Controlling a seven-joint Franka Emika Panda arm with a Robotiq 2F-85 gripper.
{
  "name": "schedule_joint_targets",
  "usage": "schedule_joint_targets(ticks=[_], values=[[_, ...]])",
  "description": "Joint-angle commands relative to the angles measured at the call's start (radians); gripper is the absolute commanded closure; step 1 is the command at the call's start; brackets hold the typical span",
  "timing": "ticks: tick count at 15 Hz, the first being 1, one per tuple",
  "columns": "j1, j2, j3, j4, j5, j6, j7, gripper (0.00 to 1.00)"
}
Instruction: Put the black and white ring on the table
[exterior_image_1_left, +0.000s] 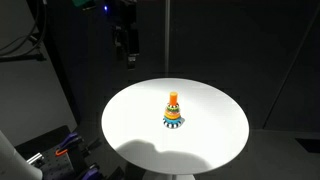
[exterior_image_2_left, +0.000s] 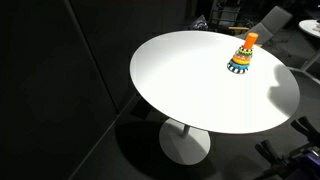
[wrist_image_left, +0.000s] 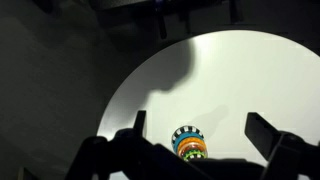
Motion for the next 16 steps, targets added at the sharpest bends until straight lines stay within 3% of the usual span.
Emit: schedule_joint_targets(ticks=[1,8,16], values=[[-0.004,0.001,0.003,0.004,0.001,-0.002,-0.002,0.00],[-0.004,-0.001,0.003,0.004,0.001,-0.002,-0.002,0.00],[0.011,0.117,0.005,0.091,0.049,0.009,0.006,0.00]])
